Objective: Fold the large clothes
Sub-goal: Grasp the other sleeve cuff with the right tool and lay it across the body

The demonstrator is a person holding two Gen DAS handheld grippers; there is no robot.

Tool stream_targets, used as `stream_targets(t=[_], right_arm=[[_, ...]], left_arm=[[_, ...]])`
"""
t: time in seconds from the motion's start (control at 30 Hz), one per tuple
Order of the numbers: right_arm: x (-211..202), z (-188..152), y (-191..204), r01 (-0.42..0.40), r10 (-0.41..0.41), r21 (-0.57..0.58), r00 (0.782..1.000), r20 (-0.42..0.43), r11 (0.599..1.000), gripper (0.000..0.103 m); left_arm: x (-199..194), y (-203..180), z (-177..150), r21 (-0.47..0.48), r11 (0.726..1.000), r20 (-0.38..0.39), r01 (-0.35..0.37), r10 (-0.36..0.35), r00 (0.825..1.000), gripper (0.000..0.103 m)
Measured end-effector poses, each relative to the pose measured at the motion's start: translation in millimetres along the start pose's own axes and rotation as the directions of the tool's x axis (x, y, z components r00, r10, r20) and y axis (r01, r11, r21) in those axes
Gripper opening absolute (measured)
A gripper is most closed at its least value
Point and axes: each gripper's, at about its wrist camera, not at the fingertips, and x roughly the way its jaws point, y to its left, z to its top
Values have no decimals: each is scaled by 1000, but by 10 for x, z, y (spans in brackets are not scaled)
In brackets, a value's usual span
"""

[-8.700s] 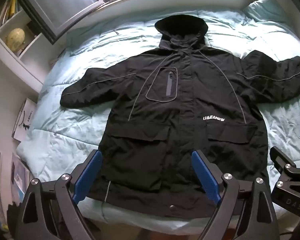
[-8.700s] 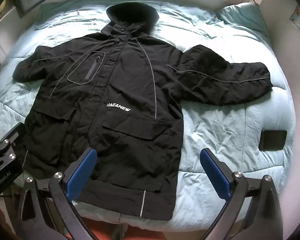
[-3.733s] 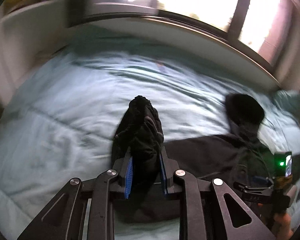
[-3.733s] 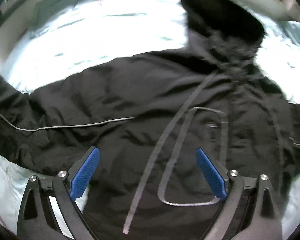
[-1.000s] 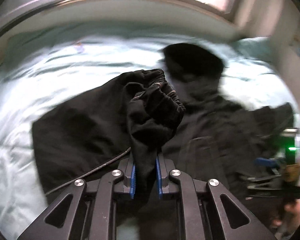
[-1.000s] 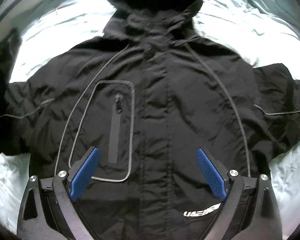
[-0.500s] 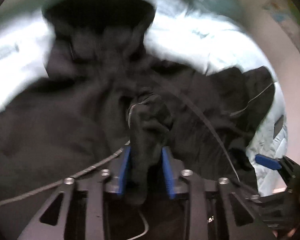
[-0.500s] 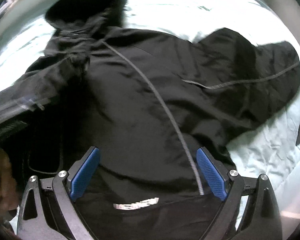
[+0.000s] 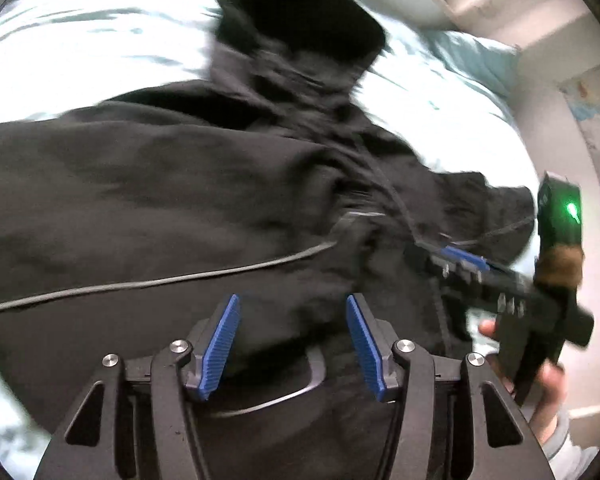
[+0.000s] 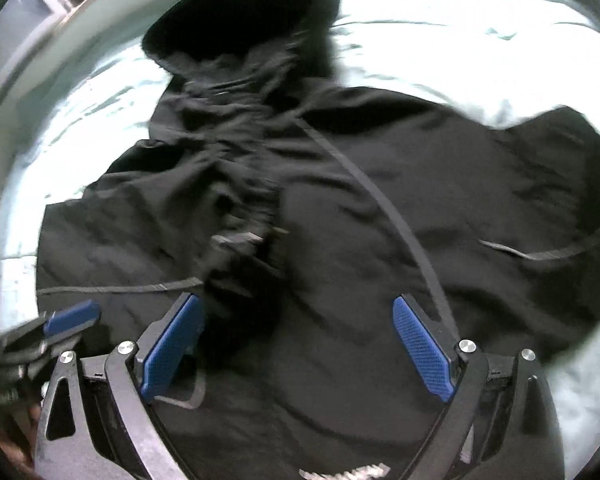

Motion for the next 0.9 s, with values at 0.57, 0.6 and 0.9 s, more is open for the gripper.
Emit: stream_targets(t=[0.57, 0.6, 0.9], right_arm=[[-304, 197, 106, 92, -92, 3, 987, 132, 996, 40], [-474, 213, -24, 159, -160, 20, 972, 175, 987, 40], [159, 258, -1002, 402, -404, 61, 914, 22, 913, 41]], left_arm=[[-689, 917, 247, -130, 965, 136, -227, 244, 960, 57], [-630, 896, 283, -127, 966, 131, -225, 241, 962, 57], [515, 654, 459, 32, 921, 12, -389, 389, 921, 58]])
